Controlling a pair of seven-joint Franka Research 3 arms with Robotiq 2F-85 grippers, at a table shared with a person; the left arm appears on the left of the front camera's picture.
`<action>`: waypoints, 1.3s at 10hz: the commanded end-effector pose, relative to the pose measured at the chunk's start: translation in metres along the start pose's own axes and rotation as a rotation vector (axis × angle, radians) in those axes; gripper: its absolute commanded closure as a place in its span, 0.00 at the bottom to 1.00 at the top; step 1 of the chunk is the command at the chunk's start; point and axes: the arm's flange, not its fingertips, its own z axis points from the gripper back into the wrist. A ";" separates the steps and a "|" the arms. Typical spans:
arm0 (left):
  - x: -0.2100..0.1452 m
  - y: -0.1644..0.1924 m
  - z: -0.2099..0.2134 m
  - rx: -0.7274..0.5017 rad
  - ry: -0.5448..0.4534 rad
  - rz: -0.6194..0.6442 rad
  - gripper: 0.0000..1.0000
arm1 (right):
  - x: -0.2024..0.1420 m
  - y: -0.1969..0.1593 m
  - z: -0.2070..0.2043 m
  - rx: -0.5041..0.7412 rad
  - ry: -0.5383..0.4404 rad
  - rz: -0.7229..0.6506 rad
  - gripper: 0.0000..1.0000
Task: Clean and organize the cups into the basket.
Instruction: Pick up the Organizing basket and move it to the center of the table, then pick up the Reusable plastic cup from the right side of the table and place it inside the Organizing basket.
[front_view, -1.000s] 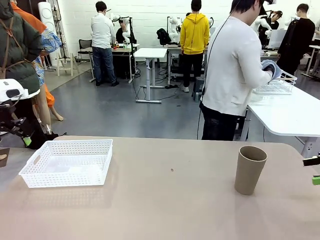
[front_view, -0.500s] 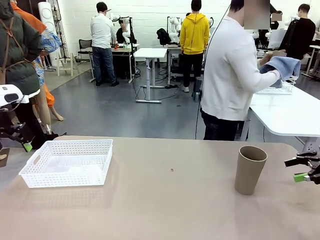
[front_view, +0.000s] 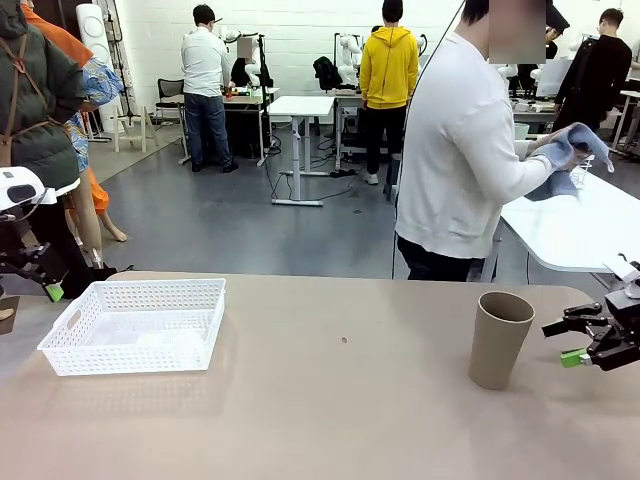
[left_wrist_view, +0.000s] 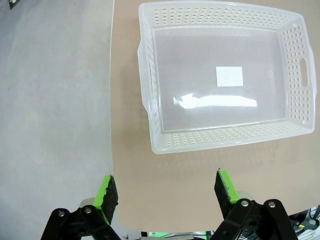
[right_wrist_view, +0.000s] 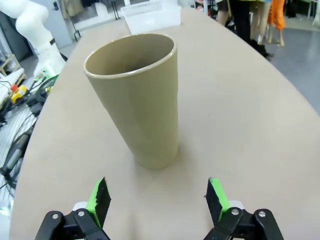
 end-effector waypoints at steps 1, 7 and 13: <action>0.001 0.002 0.000 0.012 -0.011 -0.003 0.00 | -0.001 0.006 -0.006 -0.065 -0.032 0.034 0.00; 0.001 0.002 0.000 0.012 -0.011 -0.003 0.00 | 0.000 0.000 0.000 0.000 0.000 0.000 0.00; 0.002 0.021 -0.012 0.033 0.059 -0.039 0.00 | -0.006 -0.007 -0.015 0.000 -0.026 0.176 0.00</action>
